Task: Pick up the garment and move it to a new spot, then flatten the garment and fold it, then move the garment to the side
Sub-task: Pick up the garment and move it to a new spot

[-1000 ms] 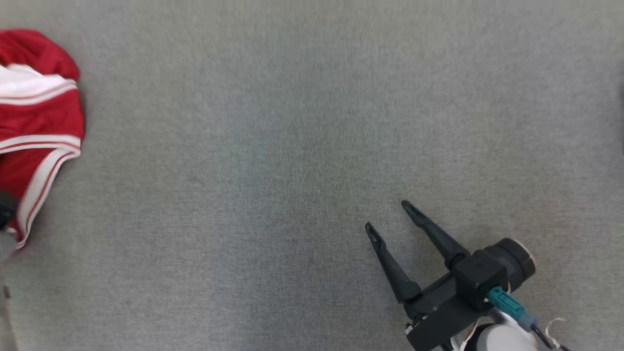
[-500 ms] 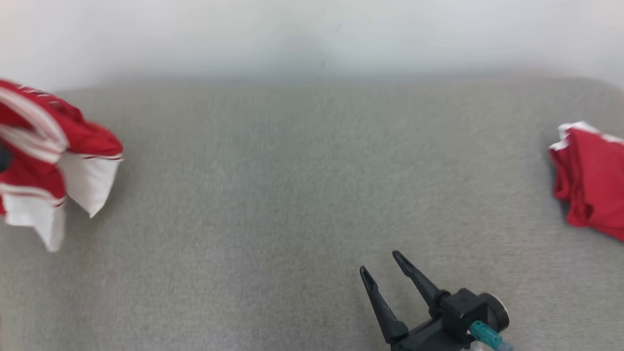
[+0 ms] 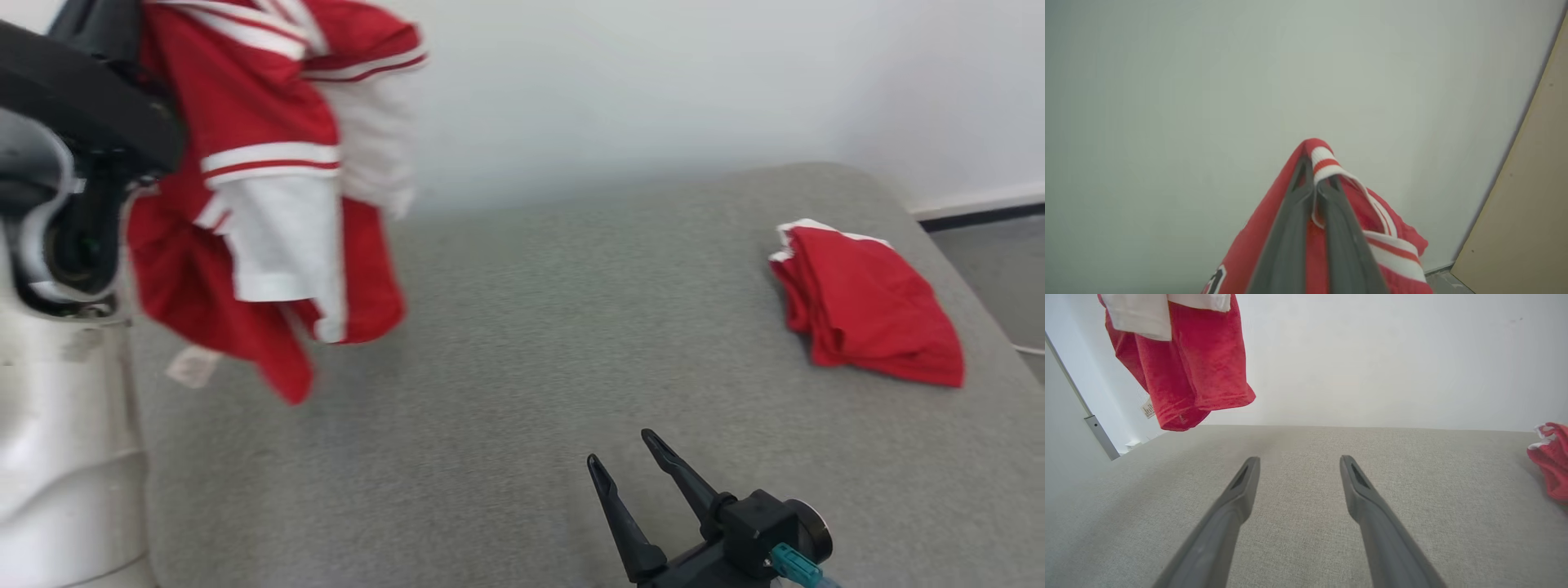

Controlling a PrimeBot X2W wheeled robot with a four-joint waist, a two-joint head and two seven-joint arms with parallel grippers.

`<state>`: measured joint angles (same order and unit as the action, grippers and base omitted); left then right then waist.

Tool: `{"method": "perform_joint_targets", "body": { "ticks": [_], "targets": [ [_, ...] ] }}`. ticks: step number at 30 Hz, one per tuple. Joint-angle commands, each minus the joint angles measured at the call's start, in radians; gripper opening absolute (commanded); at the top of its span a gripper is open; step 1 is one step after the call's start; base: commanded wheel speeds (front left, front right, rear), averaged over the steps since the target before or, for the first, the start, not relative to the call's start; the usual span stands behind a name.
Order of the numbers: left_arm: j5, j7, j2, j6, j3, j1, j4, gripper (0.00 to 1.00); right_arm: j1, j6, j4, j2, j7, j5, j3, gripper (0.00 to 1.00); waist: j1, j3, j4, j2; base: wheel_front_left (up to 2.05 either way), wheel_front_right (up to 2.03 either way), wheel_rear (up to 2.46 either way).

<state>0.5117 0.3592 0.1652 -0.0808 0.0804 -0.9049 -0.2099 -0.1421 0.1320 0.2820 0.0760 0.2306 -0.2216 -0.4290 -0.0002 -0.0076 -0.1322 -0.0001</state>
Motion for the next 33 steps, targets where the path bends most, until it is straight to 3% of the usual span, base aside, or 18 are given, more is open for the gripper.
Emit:
{"method": "perform_joint_targets", "body": {
  "ticks": [1,10,15,26,27,28,29,33],
  "targets": [
    [0.013,-0.010,-0.008,-0.008,-0.003,-0.006,0.006,0.00,-0.005,-0.003,0.004,-0.002,0.006,0.001,-0.004,1.00,0.0002,-0.009,-0.073,0.0001,0.00,0.00,0.00],
    [0.034,-0.081,-0.086,-0.029,-0.117,0.085,-0.008,0.00,-0.020,-0.003,0.002,0.001,0.005,0.011,0.002,1.00,0.0002,0.054,-0.180,0.0001,0.00,0.00,0.00],
    [0.085,-0.145,-0.107,-0.025,-0.157,0.192,-0.081,0.00,-0.021,-0.003,-0.007,-0.001,0.003,0.015,0.009,1.00,0.0002,0.093,-0.214,0.0001,0.00,0.00,0.00],
    [-0.018,-0.315,-0.101,0.001,-0.249,0.351,-0.374,0.00,-0.017,-0.003,-0.009,-0.006,0.009,0.023,0.028,1.00,0.0002,0.128,-0.206,0.0001,0.00,0.00,0.00],
    [-0.029,-0.334,-0.101,0.004,-0.256,0.356,-0.393,0.19,-0.016,-0.003,-0.008,-0.007,0.009,0.024,0.028,1.00,0.0002,0.126,-0.199,0.0001,0.00,0.00,0.00],
    [-0.038,-0.357,-0.101,0.003,-0.262,0.360,-0.407,0.84,-0.014,-0.003,-0.007,-0.008,0.009,0.025,0.031,1.00,0.0002,0.123,-0.189,0.0001,0.00,0.00,0.00],
    [-0.049,-0.387,-0.100,0.006,-0.266,0.363,-0.416,1.00,-0.012,-0.003,-0.005,-0.008,0.009,0.024,0.035,1.00,0.0002,0.119,-0.180,0.0001,0.00,0.00,0.00],
    [-0.087,-0.537,-0.091,0.009,-0.277,0.379,-0.413,1.00,0.001,-0.003,-0.003,-0.006,0.007,0.030,0.068,1.00,0.0002,0.097,-0.133,0.0001,0.00,0.00,0.00]
  ]
}}
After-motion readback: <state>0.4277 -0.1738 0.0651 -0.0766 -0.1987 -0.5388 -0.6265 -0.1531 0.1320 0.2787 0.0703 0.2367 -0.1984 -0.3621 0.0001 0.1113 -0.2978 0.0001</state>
